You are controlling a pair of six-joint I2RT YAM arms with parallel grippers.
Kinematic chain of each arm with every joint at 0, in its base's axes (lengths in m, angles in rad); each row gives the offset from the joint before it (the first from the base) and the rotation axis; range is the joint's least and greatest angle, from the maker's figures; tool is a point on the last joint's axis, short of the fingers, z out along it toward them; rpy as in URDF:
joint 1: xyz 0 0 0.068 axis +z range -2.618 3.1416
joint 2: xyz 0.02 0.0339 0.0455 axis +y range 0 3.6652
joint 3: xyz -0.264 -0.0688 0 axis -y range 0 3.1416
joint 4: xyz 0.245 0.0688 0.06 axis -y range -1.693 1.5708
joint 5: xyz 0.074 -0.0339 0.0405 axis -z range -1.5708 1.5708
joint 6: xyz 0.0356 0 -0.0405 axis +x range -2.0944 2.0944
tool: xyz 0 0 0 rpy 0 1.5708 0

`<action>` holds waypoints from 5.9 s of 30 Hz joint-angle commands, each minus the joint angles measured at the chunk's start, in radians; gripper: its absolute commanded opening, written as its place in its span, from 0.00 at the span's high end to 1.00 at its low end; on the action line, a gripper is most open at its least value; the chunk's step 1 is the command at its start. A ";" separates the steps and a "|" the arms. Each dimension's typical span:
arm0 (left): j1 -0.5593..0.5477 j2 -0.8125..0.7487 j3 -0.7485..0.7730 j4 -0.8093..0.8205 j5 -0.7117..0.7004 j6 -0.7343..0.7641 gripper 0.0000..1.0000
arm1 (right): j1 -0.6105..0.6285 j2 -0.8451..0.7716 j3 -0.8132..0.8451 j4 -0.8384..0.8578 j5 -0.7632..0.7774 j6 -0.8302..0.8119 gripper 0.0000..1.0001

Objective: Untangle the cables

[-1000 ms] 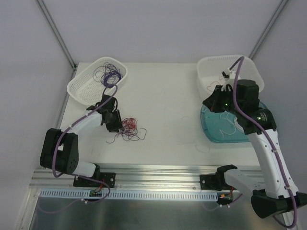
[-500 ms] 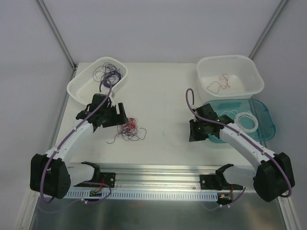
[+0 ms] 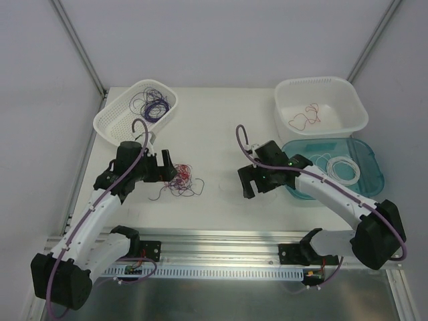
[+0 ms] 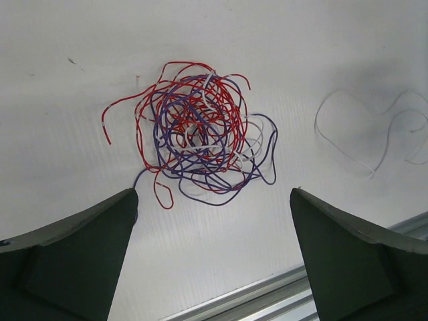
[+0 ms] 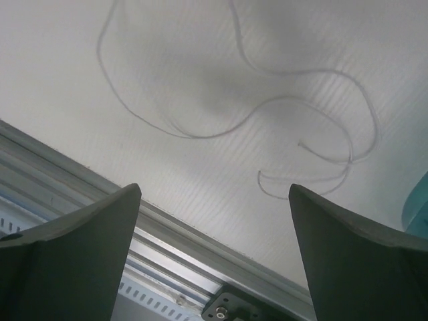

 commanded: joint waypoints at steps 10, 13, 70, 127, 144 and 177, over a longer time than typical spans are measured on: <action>0.002 -0.166 -0.088 0.020 -0.129 0.050 0.01 | 0.176 0.287 0.248 0.014 0.012 -0.284 0.03; 0.002 -0.178 -0.103 0.020 -0.159 0.047 0.01 | 0.200 0.342 0.289 0.020 0.058 -0.299 0.03; 0.002 -0.143 -0.113 0.052 -0.192 0.060 0.01 | -0.212 0.047 0.851 -0.193 0.167 -0.207 0.99; 0.002 0.412 0.094 0.061 -0.130 -0.267 0.24 | -0.237 -0.136 0.075 0.313 -0.070 0.279 0.08; -0.068 0.537 0.042 0.179 0.055 -0.433 0.86 | 0.003 0.223 0.058 0.700 -0.236 0.362 0.45; -0.067 0.528 -0.011 0.228 0.063 -0.505 0.97 | 0.042 0.593 0.173 0.829 -0.426 0.290 0.99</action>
